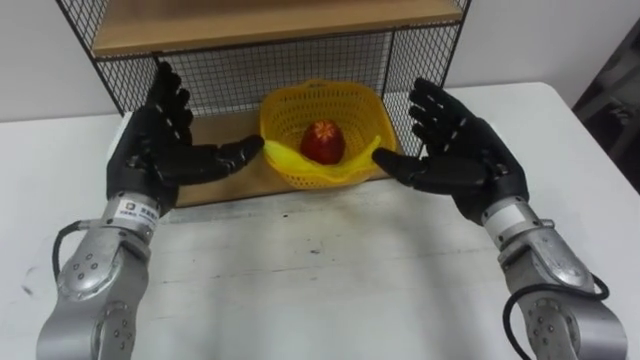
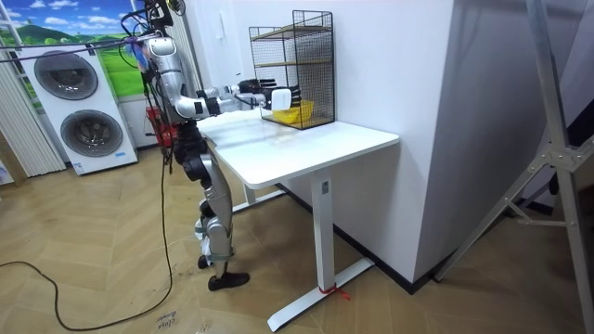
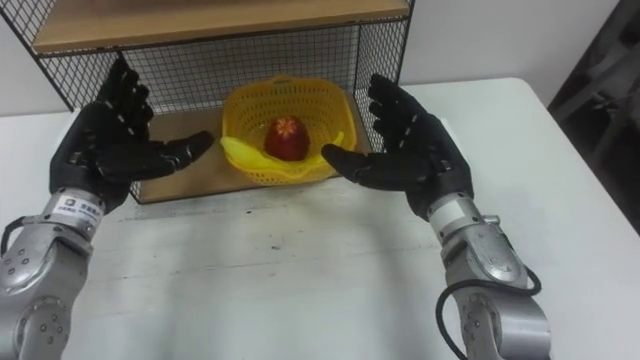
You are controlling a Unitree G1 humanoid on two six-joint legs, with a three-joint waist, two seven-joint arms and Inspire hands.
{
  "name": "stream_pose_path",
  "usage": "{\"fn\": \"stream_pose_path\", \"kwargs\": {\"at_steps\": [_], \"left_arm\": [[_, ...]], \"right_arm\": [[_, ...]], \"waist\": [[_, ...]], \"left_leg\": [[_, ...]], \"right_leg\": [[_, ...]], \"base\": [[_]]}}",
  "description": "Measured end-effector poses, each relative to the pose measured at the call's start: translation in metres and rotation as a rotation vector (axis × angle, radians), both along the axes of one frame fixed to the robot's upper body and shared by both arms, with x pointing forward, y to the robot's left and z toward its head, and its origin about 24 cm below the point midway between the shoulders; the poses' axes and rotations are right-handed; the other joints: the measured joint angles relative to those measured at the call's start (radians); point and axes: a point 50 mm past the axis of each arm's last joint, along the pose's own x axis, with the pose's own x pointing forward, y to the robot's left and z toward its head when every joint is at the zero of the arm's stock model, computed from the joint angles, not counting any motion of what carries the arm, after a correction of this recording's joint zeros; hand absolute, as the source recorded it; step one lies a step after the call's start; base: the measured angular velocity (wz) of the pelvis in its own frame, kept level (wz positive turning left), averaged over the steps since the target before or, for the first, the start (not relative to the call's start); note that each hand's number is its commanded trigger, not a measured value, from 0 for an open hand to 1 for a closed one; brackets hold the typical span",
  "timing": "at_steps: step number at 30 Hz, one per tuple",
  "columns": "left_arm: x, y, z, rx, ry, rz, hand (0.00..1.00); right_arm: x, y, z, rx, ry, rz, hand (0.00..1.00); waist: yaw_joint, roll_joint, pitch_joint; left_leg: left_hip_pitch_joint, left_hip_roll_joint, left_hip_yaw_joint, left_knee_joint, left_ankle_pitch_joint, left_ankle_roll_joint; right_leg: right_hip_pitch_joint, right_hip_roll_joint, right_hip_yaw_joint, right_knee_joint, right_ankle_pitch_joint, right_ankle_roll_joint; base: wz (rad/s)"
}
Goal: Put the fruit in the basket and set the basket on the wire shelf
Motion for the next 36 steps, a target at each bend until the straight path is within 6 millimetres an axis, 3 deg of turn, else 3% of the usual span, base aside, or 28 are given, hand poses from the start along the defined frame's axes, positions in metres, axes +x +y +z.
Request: {"fn": "stream_pose_path", "kwargs": {"at_steps": [5,14,24,36], "left_arm": [[-0.006,0.004,-0.005,0.001,0.012,0.009,0.0],[-0.014,0.004,0.004,0.014,-0.042,-0.012,0.0],[-0.037,0.004,-0.006,0.028,-0.02,-0.059,0.0],[-0.066,0.006,-0.024,0.036,0.054,-0.118,0.0]], "right_arm": [[-0.006,-0.004,-0.003,-0.001,-0.009,-0.016,0.0],[-0.015,-0.006,-0.004,-0.029,-0.009,-0.022,0.0],[-0.033,-0.018,0.005,-0.046,-0.087,-0.064,0.0],[-0.059,-0.029,-0.012,-0.066,-0.01,-0.119,0.0]], "waist": [[-0.001,-0.005,-0.003],[-0.006,-0.003,-0.0025],[-0.009,0.016,-0.0016],[-0.021,0.016,-0.0027]], "left_leg": [[-0.001,0.0,0.0,0.001,0.0,0.0],[-0.009,0.0,0.0,0.003,0.0,0.0],[-0.021,0.001,-0.004,0.003,0.0,0.0],[-0.036,0.0,-0.004,0.002,-0.001,0.0]], "right_leg": [[0.003,0.0,-0.003,0.003,0.0,0.0],[-0.003,-0.001,-0.006,0.0,0.0,0.0],[-0.006,-0.003,-0.021,-0.005,0.0,0.0],[-0.024,-0.005,-0.024,-0.002,-0.003,0.002]], "base": [[0.01],[0.0],[0.04],[0.0]]}}
